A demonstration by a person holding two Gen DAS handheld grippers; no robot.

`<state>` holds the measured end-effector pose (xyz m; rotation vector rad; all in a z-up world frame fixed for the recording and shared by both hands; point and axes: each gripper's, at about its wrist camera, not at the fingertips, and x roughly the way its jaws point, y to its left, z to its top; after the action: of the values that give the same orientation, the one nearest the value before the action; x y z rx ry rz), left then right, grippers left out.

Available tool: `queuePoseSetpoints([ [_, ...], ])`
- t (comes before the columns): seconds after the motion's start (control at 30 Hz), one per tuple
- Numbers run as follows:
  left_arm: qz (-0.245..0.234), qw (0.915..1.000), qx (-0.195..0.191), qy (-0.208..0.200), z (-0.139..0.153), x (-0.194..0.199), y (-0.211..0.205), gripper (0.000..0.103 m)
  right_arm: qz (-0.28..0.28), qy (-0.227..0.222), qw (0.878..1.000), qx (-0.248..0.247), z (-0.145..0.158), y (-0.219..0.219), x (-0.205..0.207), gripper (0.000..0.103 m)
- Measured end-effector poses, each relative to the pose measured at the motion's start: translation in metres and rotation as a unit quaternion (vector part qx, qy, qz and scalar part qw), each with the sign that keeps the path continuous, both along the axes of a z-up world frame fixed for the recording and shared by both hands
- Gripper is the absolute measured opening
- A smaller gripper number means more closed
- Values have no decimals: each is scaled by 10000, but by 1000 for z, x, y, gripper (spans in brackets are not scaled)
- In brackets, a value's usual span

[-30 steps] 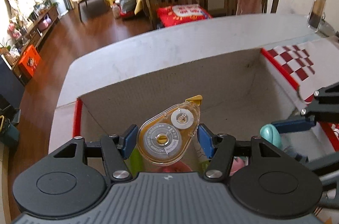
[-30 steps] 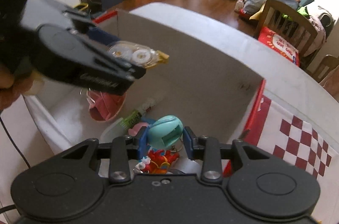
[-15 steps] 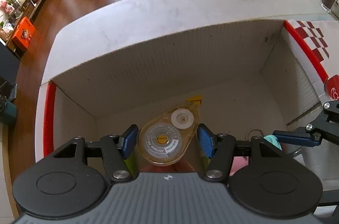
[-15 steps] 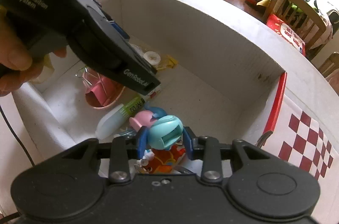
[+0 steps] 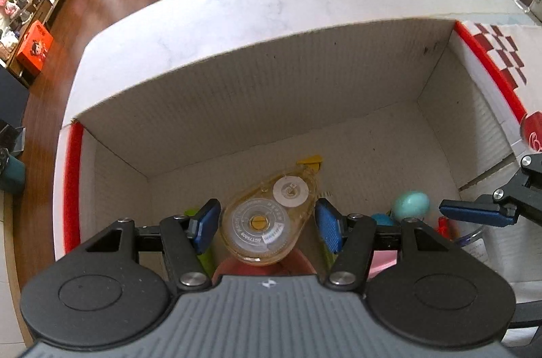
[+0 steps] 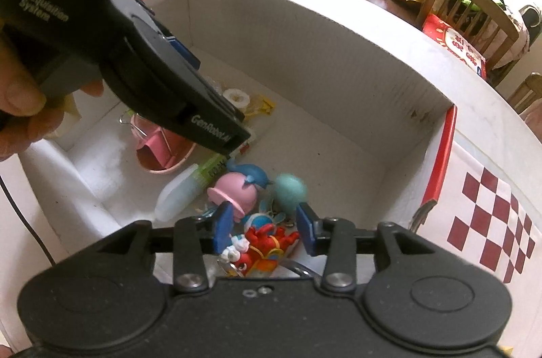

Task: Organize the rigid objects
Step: 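Open left tool to drop the tape roller while right tool releases the egg, then withdraw both tools from the box back toward the jar and yellow box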

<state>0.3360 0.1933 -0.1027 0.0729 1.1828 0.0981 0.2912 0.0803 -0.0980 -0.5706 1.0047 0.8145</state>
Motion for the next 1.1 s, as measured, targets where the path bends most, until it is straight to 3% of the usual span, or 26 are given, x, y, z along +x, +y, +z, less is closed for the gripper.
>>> queuePoseSetpoints([
  [0.1, 19, 9999, -75, -113, 6, -3, 1, 66, 7, -37, 10000, 67, 4, -1, -4, 50],
  [0.57, -18, 9952, -308, -932, 50, -51, -11, 66, -274, -163, 9971, 692, 40, -30, -15, 67],
  [0.93, -147, 9878, -337, -1512, 79, -100, -33, 67, -623, -237, 9879, 1403, 72, -82, -37, 78],
  [1.1, -190, 9840, -389, -1727, 86, -119, -45, 73, -832, -197, 9830, 1628, 77, -111, -47, 84],
])
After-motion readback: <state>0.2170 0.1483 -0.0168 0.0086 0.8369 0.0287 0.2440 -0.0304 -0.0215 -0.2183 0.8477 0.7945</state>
